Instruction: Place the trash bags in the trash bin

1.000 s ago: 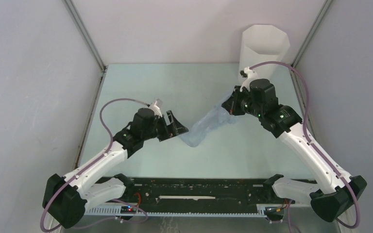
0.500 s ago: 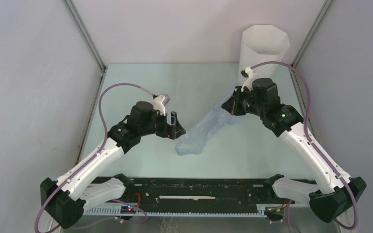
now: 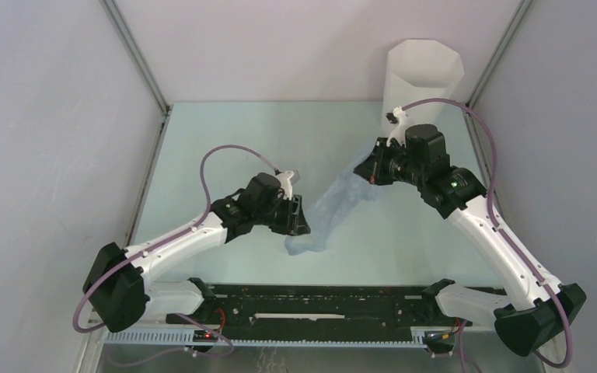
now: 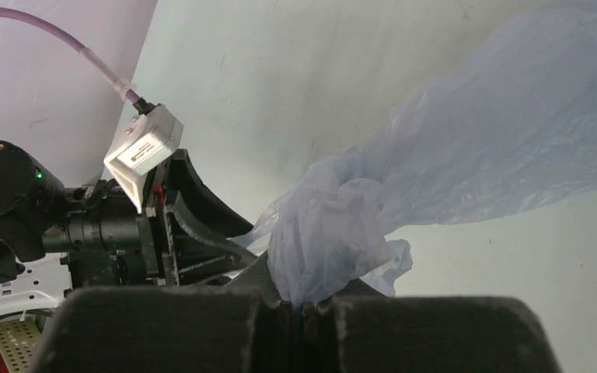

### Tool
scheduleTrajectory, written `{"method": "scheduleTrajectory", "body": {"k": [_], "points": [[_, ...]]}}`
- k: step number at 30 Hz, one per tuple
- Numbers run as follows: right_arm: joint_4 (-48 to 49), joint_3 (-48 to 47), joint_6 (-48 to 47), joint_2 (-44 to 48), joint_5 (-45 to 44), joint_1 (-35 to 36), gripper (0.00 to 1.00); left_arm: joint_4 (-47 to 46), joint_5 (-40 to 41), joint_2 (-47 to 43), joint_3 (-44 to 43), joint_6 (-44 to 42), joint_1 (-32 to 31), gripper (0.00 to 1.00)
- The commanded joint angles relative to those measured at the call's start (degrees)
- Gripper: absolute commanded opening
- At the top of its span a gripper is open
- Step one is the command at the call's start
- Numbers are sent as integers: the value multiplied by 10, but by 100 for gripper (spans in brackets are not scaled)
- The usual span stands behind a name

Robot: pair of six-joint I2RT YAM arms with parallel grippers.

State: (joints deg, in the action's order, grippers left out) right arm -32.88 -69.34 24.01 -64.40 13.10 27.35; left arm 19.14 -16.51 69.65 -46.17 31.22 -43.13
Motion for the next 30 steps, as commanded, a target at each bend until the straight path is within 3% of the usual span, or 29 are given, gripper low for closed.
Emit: {"method": "scheduleTrajectory", "body": {"k": [1, 4, 7, 10, 15, 19, 22, 24, 28, 29, 30], "points": [[-4, 0, 12, 7, 3, -4, 0, 39, 103, -1, -6, 27, 2, 37], [-12, 4, 9, 12, -1, -4, 0, 79, 145, -8, -16, 29, 2, 14], [-27, 21, 6, 19, -18, -4, 0, 117, 196, -30, -13, 42, 4, 1], [-61, 48, 3, 8, -32, -7, 0, 137, 210, -50, 10, 77, 22, 0], [-86, 99, 41, -63, -3, -13, 0, 123, 114, -23, 37, 128, 107, 0], [-39, 55, 79, -171, 29, -18, 0, 144, 40, 84, -58, 145, 193, 0], [-99, -120, 94, -303, 42, -35, 0, 190, 22, 172, -217, 149, 241, 0], [-224, -334, 100, -394, 61, -48, 0, 250, 34, 211, -375, 152, 262, 0], [-404, -903, 68, -494, 26, -22, 0, 357, 200, 195, -744, 77, 221, 0], [-400, -981, 50, -479, 11, -6, 0, 357, 254, 170, -800, 44, 191, 0], [-373, -985, 22, -436, -17, 18, 0, 341, 304, 136, -822, 0, 156, 0]]}}
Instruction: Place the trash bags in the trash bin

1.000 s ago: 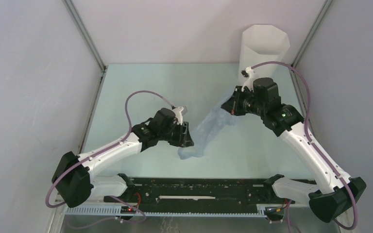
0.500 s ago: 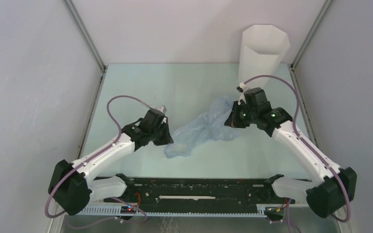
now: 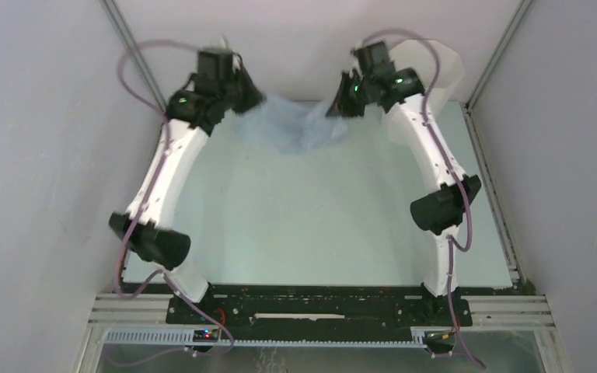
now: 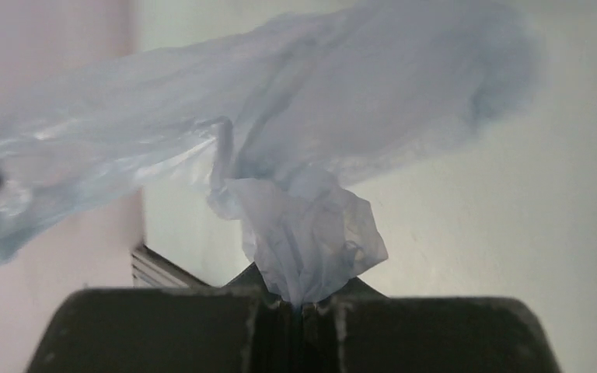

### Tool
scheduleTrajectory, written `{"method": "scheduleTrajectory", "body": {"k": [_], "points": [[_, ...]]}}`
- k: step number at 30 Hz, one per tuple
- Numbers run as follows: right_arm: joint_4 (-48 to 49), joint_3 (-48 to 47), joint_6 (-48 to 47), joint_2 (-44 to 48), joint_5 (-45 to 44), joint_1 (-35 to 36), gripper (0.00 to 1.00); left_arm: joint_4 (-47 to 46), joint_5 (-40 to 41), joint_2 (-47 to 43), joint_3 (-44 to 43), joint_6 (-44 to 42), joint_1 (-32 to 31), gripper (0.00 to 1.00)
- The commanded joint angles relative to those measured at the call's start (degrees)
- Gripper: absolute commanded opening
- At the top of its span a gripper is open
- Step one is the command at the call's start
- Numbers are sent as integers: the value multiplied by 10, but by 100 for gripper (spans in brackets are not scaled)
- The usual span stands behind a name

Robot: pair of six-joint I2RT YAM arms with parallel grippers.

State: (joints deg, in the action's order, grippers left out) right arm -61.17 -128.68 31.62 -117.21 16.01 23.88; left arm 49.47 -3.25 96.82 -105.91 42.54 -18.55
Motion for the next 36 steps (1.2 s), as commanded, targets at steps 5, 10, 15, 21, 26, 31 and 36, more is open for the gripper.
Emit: {"method": "scheduleTrajectory", "body": {"k": [5, 10, 15, 21, 26, 31, 36], "points": [[410, 367, -235, 505, -217, 222, 12, -229, 289, -407, 200, -158, -195, 0], [378, 599, -176, 562, -202, 159, 0, -159, 208, -473, 526, 25, -107, 0], [245, 656, -156, 432, -137, 161, 0, -243, 47, -436, 684, 49, -103, 0], [246, 634, -108, 378, -87, 164, 0, -241, -5, -373, 585, 32, -96, 0], [149, 356, -90, 350, -47, 122, 0, -100, 12, -304, 201, -39, -81, 0], [96, 32, -138, 342, -67, 145, 0, -39, 107, -254, -143, -136, -109, 0], [249, 313, -148, 475, -76, 138, 0, -79, 180, -342, 44, -120, -138, 0]]}}
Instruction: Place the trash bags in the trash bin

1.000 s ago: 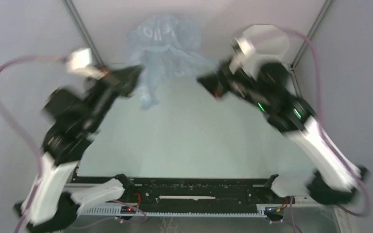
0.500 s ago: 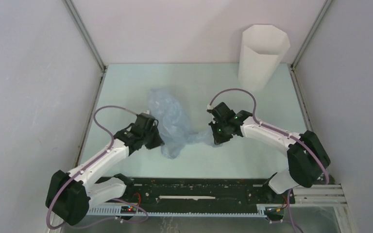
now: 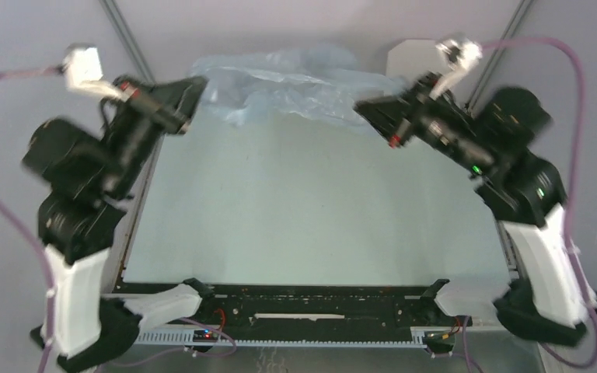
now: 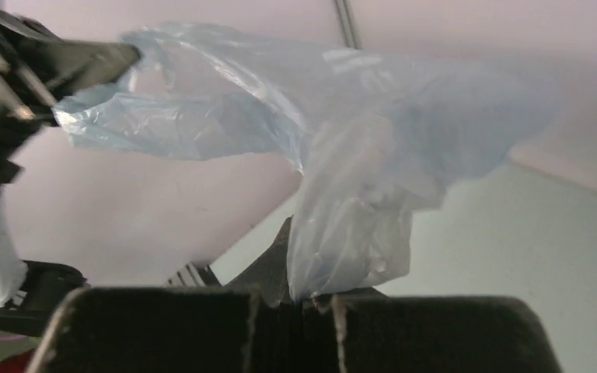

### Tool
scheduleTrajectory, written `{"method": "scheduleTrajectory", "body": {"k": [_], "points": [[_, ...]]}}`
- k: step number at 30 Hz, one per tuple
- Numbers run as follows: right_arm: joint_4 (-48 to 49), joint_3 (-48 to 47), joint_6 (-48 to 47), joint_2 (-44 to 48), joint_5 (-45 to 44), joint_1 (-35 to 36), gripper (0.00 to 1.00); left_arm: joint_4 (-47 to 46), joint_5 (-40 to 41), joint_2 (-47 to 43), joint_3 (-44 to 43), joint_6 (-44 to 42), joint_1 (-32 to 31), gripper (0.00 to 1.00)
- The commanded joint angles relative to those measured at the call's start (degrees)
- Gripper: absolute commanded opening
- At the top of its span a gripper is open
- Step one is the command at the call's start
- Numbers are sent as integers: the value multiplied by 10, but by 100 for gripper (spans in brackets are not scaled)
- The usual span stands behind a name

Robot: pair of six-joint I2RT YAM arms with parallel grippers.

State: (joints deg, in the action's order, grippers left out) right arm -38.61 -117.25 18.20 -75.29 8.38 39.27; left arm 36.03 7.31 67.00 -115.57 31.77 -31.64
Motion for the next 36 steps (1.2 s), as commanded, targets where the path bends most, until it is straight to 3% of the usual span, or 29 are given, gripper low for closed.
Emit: {"method": "scheduleTrajectory", "body": {"k": [1, 4, 7, 10, 12, 15, 17, 20, 23, 25, 27, 30, 32, 34, 36], "points": [[39, 254, -3, 80, 12, -23, 0, 41, 56, -63, 221, 3, -5, 0], [77, 520, 20, 138, 38, -39, 0, -5, -2, -103, 458, 29, -4, 0], [100, 685, 46, 146, 58, -30, 0, -32, -39, -112, 653, 93, -5, 0], [103, 733, 64, 142, 52, -21, 0, -92, -69, -131, 766, 139, -9, 0], [101, 704, 59, 140, 56, -28, 0, -98, -61, -141, 752, 135, -7, 0], [83, 580, 34, 110, 58, -52, 0, -72, -63, -103, 615, 93, 17, 0], [47, 442, 16, 59, 66, -71, 0, -30, -83, -50, 453, 61, 37, 0], [-69, 138, -12, -47, 60, -84, 0, 51, -80, 46, 153, 10, 47, 0], [-194, -242, -31, -151, 43, -74, 0, 117, -80, 133, -159, -14, 45, 0], [-224, -351, -46, -177, 38, -56, 0, 105, -58, 140, -246, -39, 26, 0], [-162, -229, -79, -108, 10, -22, 0, 26, -16, 79, -150, -77, -6, 0], [41, 167, -87, 59, 0, -7, 5, -101, 46, -63, 182, -38, -13, 0], [136, 403, -54, 131, 0, -20, 6, -122, 69, -125, 400, 26, -11, 0], [148, 555, -15, 143, 22, -41, 0, -109, 37, -136, 569, 75, -8, 0], [112, 628, 4, 113, 49, -46, 0, -113, -16, -126, 698, 125, -10, 0]]}}
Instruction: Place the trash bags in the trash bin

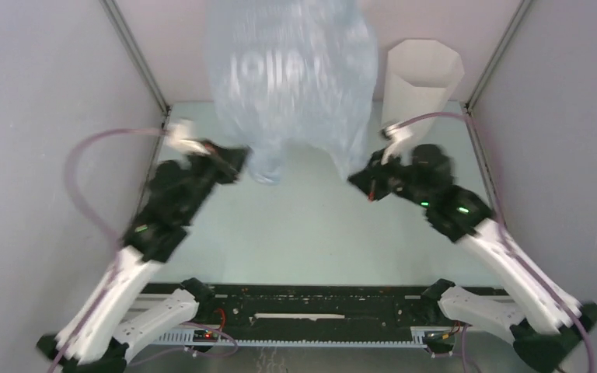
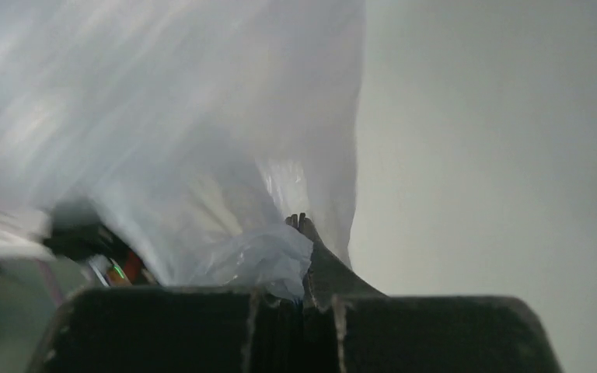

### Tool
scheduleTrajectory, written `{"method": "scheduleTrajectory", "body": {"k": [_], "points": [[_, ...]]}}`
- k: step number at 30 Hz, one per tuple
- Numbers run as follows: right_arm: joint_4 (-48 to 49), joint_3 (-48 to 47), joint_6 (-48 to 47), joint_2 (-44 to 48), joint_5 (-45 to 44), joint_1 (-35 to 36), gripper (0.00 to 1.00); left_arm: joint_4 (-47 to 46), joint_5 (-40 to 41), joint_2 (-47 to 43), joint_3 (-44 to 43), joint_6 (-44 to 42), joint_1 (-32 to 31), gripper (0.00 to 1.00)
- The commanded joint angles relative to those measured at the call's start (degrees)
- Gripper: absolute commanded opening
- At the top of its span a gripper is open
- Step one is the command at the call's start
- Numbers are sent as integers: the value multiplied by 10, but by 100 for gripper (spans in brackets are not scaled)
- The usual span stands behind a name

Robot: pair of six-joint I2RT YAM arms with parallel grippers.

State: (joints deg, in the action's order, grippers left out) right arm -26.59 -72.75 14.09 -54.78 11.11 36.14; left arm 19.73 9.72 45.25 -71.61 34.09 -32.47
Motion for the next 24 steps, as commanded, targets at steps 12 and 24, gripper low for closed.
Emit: {"method": "scheduleTrajectory", "body": {"k": [12, 24], "points": [[-101, -88, 42, -179, 35, -56, 0, 131, -79, 172, -59, 3, 49, 0], [-130, -334, -23, -162, -19, -19, 5, 109, -88, 189, -332, -35, 65, 0]]}}
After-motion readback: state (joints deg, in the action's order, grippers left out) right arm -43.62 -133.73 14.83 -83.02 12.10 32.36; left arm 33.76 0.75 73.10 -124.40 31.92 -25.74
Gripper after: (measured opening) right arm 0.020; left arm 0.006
